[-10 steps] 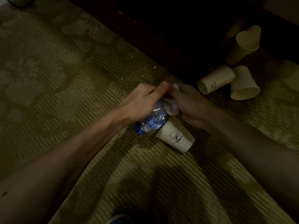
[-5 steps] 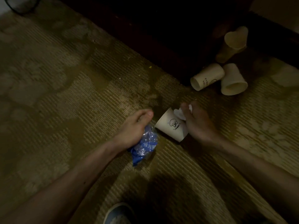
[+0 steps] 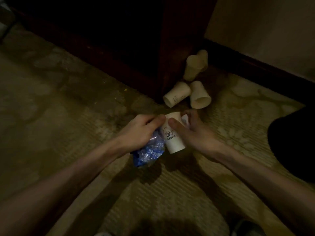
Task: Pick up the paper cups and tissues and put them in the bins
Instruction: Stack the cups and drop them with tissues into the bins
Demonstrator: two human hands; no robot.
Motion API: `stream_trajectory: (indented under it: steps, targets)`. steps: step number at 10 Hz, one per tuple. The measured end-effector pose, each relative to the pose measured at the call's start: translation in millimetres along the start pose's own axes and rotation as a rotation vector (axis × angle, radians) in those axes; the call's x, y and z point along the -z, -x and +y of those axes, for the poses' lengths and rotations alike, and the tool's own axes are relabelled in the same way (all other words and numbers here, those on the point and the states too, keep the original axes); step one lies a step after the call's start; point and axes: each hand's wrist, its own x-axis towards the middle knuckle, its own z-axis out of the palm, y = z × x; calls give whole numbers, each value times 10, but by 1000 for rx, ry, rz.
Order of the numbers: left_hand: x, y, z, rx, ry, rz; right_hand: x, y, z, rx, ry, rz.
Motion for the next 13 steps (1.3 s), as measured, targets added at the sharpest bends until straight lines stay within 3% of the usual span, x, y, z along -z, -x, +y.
stream_trajectory:
  steps: [2, 4, 6, 7, 9, 10, 11, 13]
  targets:
    - [-524, -166, 1231, -358, -96, -123, 1308, 525, -435, 213, 21, 264]
    - [-1177, -327, 2070, -545, -215, -123, 2728, 1187, -616, 362, 263, 617]
    - [-1432, -525, 2483, -627, -261, -128, 3732, 1645, -204, 158, 510, 779]
    - [-1524, -607, 2552, -623, -273, -133, 3911, 1689, 198, -23, 752, 744]
    - [-1688, -713, 2552, -580, -344, -105, 3882, 1701, 574, -57, 1049, 405]
    - [-1800, -736, 2601, -569, -333, -84, 3874, 1772, 564, -167, 837, 285]
    - [-1925, -812, 2716, -538, -318, -89, 3773, 1836, 575, -228, 932, 142]
    - [-2347, -928, 3154, -571, -265, -128, 3841, 1873, 450, -242, 941, 123]
